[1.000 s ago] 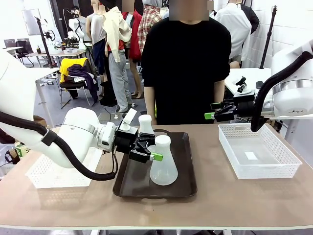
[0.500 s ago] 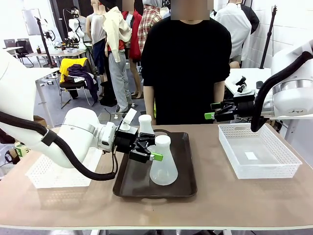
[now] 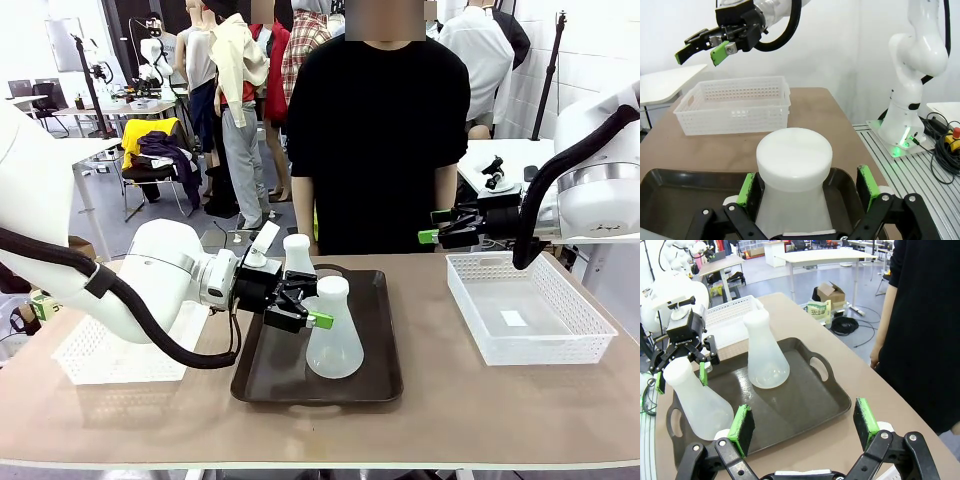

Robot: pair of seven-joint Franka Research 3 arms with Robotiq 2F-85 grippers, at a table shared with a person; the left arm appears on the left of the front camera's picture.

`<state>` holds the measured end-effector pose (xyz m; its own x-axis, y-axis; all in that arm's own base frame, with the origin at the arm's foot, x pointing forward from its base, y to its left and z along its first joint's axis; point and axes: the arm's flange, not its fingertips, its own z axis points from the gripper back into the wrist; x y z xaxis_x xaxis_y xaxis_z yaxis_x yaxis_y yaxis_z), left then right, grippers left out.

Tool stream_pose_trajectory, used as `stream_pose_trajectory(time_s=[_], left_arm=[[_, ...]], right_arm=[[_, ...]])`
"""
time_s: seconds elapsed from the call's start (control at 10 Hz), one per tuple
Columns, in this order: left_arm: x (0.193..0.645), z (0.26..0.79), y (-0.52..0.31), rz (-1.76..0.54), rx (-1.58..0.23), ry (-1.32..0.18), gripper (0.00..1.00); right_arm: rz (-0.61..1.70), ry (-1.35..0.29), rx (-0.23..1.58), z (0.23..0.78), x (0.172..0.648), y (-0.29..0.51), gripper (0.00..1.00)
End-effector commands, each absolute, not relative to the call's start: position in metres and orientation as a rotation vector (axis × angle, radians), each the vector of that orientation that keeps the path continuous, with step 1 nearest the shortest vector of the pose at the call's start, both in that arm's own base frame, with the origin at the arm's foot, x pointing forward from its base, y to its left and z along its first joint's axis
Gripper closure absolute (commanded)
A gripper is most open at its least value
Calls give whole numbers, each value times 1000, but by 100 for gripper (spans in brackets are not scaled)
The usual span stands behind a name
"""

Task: Prepare the laboratory tools.
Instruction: Place the picked Big flask upright in the Handle tray as directed by the person.

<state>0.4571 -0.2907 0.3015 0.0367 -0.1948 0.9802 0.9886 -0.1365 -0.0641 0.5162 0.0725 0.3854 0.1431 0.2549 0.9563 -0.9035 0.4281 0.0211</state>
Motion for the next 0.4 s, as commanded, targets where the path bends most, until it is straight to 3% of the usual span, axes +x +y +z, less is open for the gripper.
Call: stream_pose_trajectory(time_s=[0.0, 0.3], left_arm=[[457, 302, -293, -1364, -1186, -980, 0], [457, 302, -293, -1364, -1186, -980, 0]], right_arm=[[951, -1112, 723, 386, 516, 74, 0], [951, -1112, 723, 386, 516, 74, 0]])
